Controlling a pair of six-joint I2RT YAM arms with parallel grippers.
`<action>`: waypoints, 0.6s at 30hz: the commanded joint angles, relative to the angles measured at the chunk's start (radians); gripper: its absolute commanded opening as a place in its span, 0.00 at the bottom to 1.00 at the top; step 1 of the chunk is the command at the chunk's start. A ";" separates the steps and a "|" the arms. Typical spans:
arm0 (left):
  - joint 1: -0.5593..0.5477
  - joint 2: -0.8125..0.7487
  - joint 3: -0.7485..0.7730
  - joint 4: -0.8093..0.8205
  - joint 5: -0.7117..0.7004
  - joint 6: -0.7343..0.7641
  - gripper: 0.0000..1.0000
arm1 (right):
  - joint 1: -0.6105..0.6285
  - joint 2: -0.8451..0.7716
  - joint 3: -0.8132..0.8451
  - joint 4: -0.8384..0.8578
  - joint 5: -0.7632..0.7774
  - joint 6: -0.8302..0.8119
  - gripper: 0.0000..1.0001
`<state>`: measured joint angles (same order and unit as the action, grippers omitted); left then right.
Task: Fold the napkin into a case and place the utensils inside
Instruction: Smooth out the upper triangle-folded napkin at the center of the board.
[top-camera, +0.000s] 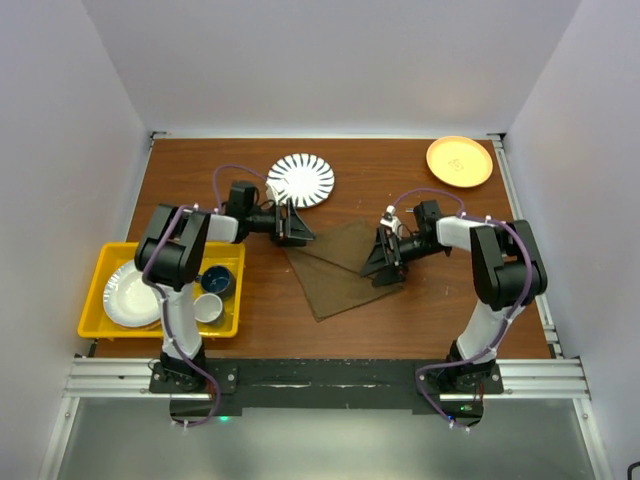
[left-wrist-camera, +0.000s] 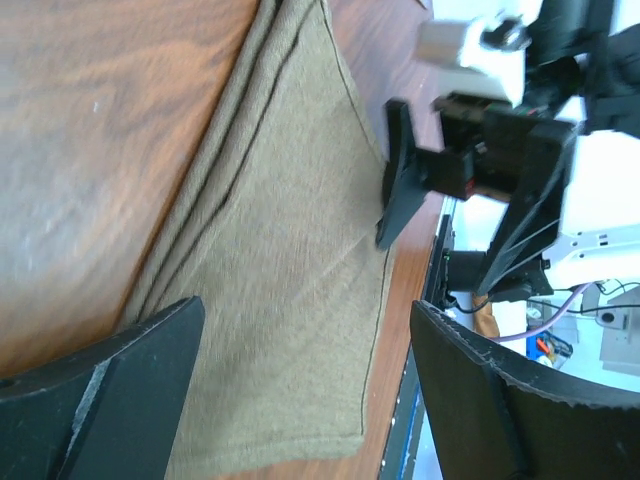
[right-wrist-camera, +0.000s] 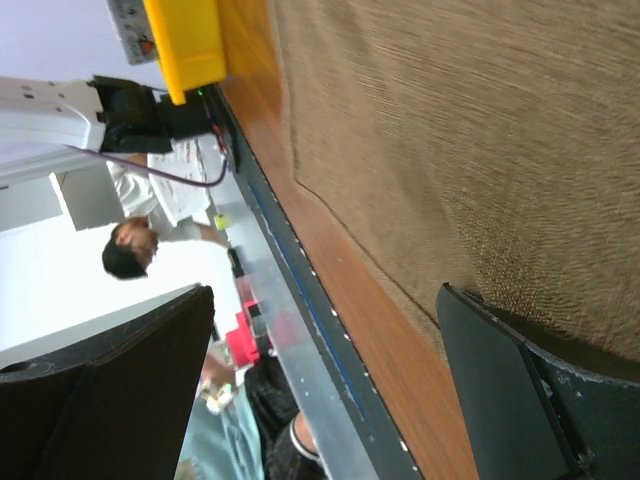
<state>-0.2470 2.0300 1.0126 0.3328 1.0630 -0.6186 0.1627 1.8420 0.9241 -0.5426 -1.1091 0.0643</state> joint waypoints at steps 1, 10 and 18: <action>-0.009 -0.151 -0.008 0.017 0.000 0.019 0.90 | 0.035 -0.145 0.081 0.105 0.031 0.139 0.98; -0.208 -0.117 -0.088 0.288 -0.090 -0.248 0.90 | 0.095 -0.076 0.036 0.334 0.121 0.358 0.96; -0.242 0.019 -0.085 0.339 -0.143 -0.300 0.90 | 0.092 0.008 -0.002 0.336 0.167 0.296 0.96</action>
<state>-0.5041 1.9999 0.9268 0.6132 0.9672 -0.8791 0.2577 1.8290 0.9321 -0.2234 -0.9813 0.3843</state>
